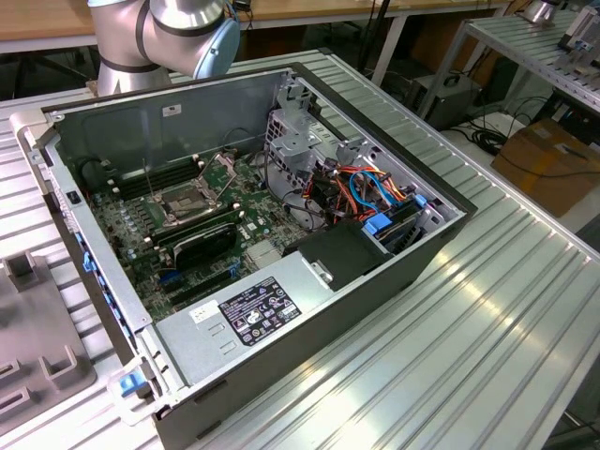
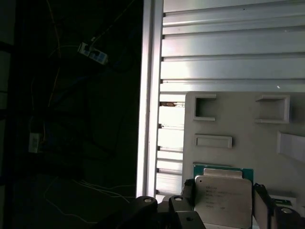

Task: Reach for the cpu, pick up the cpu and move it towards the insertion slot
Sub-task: 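Pick up the cpu and move it towards the insertion slot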

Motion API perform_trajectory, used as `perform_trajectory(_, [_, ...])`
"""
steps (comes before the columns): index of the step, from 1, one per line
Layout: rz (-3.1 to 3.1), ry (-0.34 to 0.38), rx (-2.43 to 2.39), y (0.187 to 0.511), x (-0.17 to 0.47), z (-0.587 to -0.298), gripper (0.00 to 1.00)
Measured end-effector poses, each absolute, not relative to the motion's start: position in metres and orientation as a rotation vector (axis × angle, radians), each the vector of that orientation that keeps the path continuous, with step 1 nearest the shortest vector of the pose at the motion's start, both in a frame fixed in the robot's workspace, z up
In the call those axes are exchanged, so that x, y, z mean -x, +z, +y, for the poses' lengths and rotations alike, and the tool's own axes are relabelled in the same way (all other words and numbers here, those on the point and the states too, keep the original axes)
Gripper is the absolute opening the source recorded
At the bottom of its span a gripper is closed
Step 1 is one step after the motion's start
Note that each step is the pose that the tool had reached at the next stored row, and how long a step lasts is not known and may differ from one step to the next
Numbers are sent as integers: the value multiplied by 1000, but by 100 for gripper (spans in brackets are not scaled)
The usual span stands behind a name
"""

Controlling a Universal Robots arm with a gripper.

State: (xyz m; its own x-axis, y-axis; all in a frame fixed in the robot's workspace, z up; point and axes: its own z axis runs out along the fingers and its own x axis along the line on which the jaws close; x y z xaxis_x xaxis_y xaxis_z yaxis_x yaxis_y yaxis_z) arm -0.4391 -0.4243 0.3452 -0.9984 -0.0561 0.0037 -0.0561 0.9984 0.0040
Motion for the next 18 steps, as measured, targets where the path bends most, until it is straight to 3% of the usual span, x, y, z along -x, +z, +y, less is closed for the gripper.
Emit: perform_trajectory(18, [-3136,-6,-88,369,439,-424,55])
